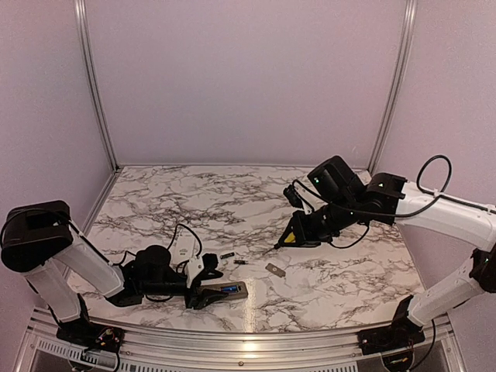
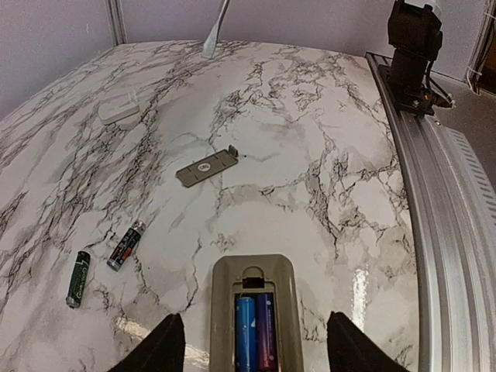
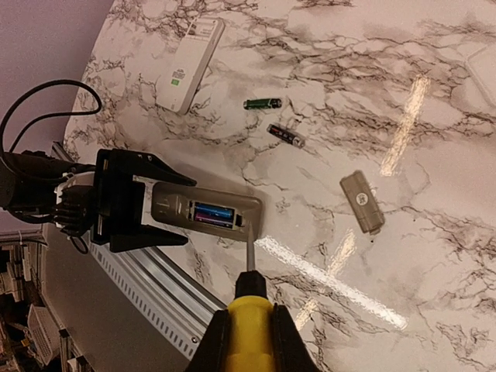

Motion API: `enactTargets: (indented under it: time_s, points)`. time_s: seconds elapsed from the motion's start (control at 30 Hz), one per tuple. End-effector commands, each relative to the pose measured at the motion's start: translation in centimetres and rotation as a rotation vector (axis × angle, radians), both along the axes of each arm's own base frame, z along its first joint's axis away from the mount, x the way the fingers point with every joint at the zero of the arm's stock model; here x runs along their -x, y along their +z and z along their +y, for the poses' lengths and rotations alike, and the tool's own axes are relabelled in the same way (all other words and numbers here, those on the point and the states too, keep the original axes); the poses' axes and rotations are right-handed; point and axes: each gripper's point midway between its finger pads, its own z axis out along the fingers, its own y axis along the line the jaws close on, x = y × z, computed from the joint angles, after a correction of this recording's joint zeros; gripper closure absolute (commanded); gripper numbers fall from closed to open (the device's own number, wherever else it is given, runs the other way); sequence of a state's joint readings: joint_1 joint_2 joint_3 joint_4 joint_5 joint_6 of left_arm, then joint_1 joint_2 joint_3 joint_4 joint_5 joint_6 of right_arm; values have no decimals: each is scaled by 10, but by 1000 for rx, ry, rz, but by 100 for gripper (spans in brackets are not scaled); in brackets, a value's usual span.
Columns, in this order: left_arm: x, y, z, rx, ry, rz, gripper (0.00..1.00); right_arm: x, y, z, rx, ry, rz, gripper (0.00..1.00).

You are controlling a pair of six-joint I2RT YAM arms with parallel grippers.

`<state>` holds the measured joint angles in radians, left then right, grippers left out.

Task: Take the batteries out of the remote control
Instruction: Place the remote control without the battery cover at the center of the board.

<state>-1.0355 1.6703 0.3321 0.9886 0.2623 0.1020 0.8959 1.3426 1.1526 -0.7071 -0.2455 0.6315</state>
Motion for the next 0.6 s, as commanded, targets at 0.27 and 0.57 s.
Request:
enactTargets:
  time_s: [0.27,0.57]
  points:
    - [23,-31,24,-191,-77,56,17,-1,2,2,4,13,-30,100]
    - [2,-44,32,-295,-121,-3,13,4,0,-3,7,15,-18,100]
